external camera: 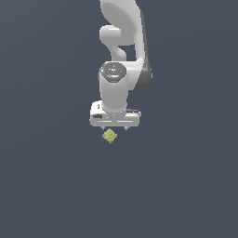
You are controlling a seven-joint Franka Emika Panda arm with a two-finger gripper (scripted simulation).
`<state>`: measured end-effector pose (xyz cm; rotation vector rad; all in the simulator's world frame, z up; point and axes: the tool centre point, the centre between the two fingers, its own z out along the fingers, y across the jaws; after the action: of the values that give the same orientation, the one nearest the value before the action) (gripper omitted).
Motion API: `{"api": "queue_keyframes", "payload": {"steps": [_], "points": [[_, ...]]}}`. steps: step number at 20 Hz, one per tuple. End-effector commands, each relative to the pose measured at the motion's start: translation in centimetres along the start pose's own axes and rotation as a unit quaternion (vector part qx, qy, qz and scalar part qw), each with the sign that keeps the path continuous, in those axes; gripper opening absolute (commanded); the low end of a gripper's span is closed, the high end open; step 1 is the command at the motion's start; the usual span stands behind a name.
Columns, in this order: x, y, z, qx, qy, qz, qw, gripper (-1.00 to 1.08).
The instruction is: Pick up the object and move it to a goal position.
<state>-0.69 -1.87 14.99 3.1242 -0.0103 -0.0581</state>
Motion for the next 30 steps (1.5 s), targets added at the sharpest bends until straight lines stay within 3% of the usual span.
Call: {"api": "queue_keyframes", "payload": {"steps": [1,10,19,30], "points": [[0.0,0.0,0.0,0.0,0.0,0.0,1.0,1.0],[-0.2,2.0,-0.5,0.008,0.003,0.029,0.9995,1.0],[-0.3,2.1,-0.2,0.009,0.004,0.043,0.999,1.0],[-0.9,2.3,1.9,0.012,0.007,0.14,0.99,1.0]]}}
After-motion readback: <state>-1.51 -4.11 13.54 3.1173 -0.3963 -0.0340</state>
